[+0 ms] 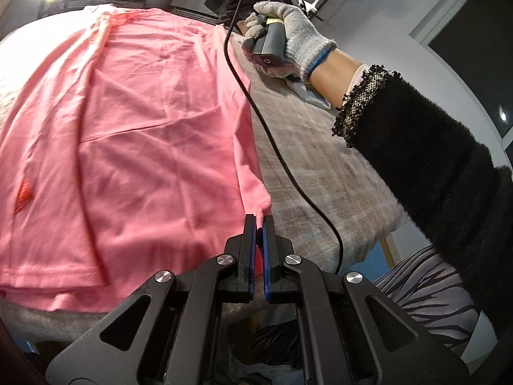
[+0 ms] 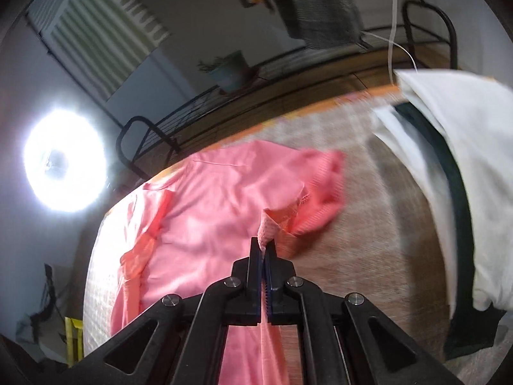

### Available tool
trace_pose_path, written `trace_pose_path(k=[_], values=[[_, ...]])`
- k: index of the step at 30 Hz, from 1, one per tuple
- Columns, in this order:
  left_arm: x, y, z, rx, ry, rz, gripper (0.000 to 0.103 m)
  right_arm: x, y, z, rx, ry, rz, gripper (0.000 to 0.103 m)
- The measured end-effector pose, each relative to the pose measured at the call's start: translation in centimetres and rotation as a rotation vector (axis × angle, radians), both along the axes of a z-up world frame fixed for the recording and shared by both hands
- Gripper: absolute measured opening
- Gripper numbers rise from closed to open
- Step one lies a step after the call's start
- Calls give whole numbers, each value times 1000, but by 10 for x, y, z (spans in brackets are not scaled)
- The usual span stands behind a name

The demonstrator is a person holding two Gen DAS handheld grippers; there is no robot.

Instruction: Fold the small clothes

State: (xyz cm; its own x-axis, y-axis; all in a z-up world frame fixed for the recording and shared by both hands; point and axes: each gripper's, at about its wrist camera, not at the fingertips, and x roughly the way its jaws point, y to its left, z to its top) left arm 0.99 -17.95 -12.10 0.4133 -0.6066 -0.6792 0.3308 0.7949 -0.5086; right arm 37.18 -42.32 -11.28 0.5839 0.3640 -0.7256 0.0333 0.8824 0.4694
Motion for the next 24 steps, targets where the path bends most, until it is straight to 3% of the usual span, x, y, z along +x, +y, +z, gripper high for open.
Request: trace_pose_path(k=[9,16,24], values=[[-13,65,-1,-32,5,152,1,12,85,29,-148,-52,115,0],[-12,91,-16,-19,44,223,1,24,154,7,-233,-27,213,0],[-18,105,-15,30,24,261,1,34,176,-18,-278,6,243,0]])
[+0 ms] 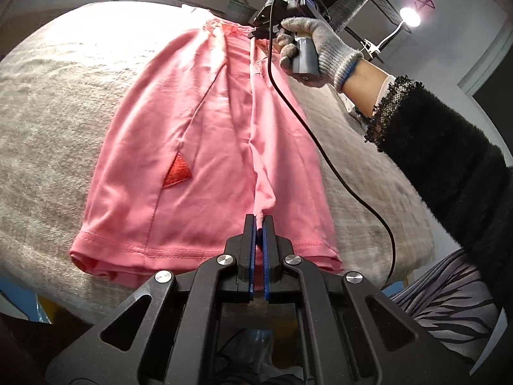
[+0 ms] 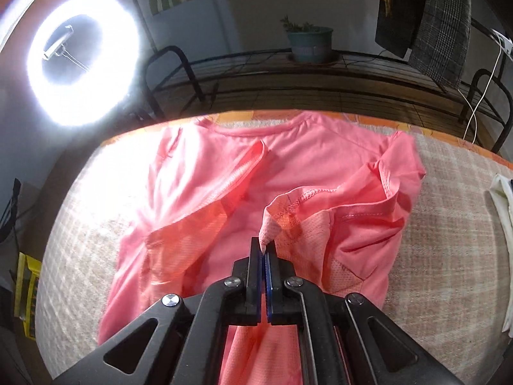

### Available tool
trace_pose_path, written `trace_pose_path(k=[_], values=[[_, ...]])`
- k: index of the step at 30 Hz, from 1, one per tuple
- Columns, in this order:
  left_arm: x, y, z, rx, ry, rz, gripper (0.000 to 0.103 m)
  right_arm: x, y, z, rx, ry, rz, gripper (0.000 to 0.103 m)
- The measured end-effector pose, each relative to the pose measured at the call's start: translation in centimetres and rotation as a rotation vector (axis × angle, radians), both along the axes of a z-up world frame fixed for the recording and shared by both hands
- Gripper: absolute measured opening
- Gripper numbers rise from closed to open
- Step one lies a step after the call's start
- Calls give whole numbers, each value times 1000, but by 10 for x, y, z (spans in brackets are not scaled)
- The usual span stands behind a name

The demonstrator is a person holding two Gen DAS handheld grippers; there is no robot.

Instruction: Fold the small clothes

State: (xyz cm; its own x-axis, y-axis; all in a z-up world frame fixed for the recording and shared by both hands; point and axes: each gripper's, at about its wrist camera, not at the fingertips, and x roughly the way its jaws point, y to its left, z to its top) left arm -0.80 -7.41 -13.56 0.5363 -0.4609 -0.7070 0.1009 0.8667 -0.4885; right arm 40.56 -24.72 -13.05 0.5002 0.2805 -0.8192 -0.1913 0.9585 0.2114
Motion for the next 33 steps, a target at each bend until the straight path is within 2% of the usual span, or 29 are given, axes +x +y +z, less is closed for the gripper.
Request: trace_pose_path(k=[3,5,8,10,11,12,13,14,16,21,26,30,33], values=[[-5,0,4,7,-15,-21,1,2,-2,-7,12,37,30,8],[-10,-6,10,8,-45,-39,1,2,-12,-2,73,49,48,28],[-8,-17,18,72,-112,-52,1,-1,-42,19,217,22,62,29],[-7,-21,20,103,-132,-56,1,-2,-66,35,255,-17,33,32],[-6,-21,20,97,-122,-59,1,-2,-77,38,257,-24,7,37],[-5,-19,18,95,-106,-57,3,-1,-87,39,263,-27,-20,40],[-4,-17,16,98,-89,-56,14,1,-99,37,267,-23,-57,45],[-5,-15,16,95,-80,-54,27,2,-106,35,266,-19,-81,45],[-8,-7,18,73,-81,-27,34,7,-116,26,267,0,-120,45],[-13,6,36,66,-153,15,34,17,-118,13,267,21,-173,45],[-8,23,48,45,-193,55,34,31,-121,18,391,25,-201,49],[6,40,42,18,-174,107,34,41,-102,17,289,43,-164,50],[18,52,26,-21,-114,153,34,50,-87,0,132,81,-172,48]])
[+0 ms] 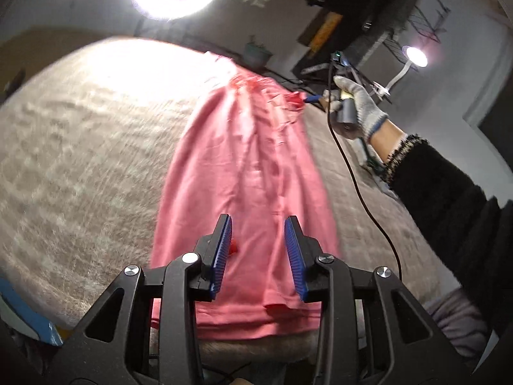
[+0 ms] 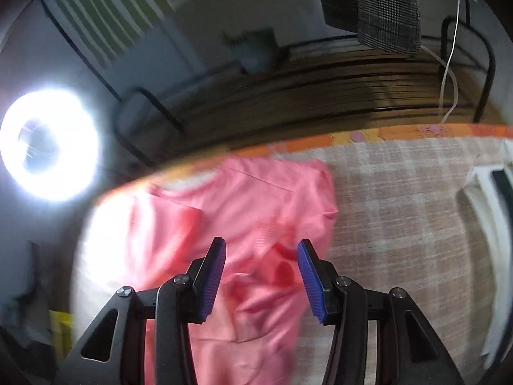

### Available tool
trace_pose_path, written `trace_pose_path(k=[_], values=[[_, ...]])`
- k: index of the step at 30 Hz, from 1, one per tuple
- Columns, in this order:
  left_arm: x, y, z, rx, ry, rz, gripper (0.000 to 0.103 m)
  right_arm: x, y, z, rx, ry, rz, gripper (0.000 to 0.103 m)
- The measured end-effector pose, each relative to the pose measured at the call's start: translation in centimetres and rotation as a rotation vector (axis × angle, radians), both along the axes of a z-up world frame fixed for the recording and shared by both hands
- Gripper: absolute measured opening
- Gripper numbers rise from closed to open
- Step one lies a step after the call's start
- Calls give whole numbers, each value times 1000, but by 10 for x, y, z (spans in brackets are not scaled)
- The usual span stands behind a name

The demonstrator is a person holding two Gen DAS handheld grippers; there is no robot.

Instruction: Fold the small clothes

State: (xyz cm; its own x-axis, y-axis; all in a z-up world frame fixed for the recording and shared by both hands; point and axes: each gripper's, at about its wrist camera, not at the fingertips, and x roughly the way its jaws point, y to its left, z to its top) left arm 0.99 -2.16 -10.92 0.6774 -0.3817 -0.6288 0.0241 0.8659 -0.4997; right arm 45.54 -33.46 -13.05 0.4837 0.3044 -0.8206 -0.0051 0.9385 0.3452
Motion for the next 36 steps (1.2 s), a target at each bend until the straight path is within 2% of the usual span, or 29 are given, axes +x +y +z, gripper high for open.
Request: trace_pose_path(k=[1,2,4,7,9,13,19,22,23,24,25,26,31,33,36], values=[[2,3,-4,-7,17,12,34,4,3,-7,-23,11,5,33],[4,7,-7,-11,32,22,34,6,4,-13,-24,19,16,12],[6,13,-13,-20,55,43,34,8,9,-17,-41,21,38,0],[8,20,-17,-54,67,62,34,8,17,5,-36,-60,78,0],[9,22,-19,-50,71,61,34,10,28,25,-33,-117,119,0],[13,20,-21,-51,72,60,34,20,60,40,-72,-160,213,0],[22,22,-21,-42,69,72,34,44,88,-4,-167,-84,236,0],[22,25,-22,-39,75,78,34,50,87,-33,-136,-17,253,1],[22,26,-22,-41,77,81,34,48,86,-34,-134,-28,255,3],[19,29,-22,-41,77,83,34,45,85,-30,-121,-36,257,10],[18,30,-21,-41,74,86,34,43,82,-26,-101,-30,253,29],[17,32,-20,-40,70,90,34,40,76,-19,-73,-35,241,35],[8,33,-11,-35,33,96,34,-6,53,37,14,-126,242,32],[5,30,-9,-27,22,85,34,-31,56,45,32,-128,294,32],[0,24,-7,-29,16,68,34,-62,77,38,-25,-89,386,32]])
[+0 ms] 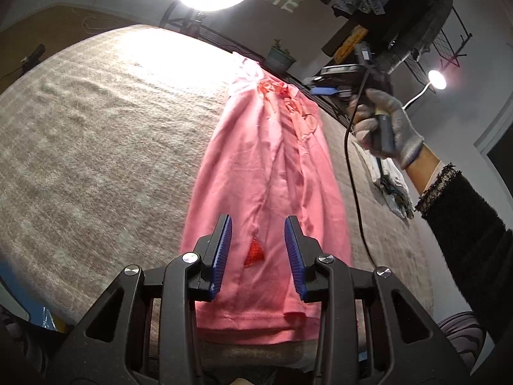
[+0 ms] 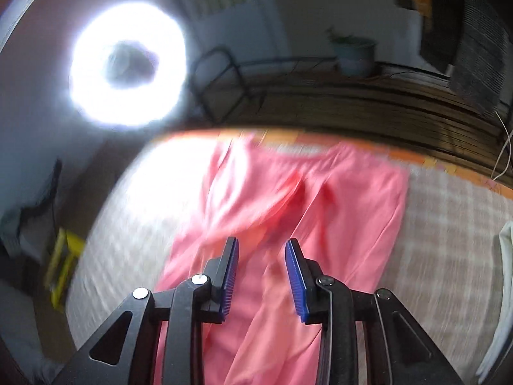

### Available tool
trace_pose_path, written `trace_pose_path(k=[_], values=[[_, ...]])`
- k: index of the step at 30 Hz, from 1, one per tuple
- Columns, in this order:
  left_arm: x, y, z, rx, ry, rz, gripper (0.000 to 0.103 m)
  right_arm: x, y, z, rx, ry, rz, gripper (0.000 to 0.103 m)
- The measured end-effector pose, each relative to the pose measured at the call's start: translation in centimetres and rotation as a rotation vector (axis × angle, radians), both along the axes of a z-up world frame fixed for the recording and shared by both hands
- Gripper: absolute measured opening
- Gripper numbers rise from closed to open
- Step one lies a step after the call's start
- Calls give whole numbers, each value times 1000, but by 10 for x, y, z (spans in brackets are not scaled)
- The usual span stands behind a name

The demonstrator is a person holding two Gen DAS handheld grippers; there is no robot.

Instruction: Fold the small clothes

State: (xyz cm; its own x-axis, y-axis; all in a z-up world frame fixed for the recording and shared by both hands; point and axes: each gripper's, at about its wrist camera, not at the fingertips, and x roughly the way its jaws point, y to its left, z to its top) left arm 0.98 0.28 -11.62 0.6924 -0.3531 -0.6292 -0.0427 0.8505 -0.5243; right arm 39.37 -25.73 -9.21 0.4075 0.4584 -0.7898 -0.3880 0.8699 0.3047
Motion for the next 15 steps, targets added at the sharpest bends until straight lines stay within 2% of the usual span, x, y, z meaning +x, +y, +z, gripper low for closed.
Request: trace_pose_path(k=[3,6,7,9,11,12,13,15], values=[[-4,-4,2,14,-6,-13,34,-5,20,-18,-103,19,6,33],[-5,-4,4,23,-10,-11,34,1,29,-36,-118,60,-19,33],[-5,-3,4,22,-10,-6,34,4,34,-41,-162,57,-31,33],[-6,0,5,16,-9,2,34,5,40,-48,-233,57,-49,28],[-6,2,4,16,-4,5,34,5,41,-53,-271,46,-50,9],[-5,3,3,13,1,5,34,3,41,-52,-278,32,-51,2],[-5,4,2,8,5,6,34,2,38,-51,-265,38,-53,0],[-5,7,2,3,7,9,34,-5,30,-41,-136,60,-42,0]])
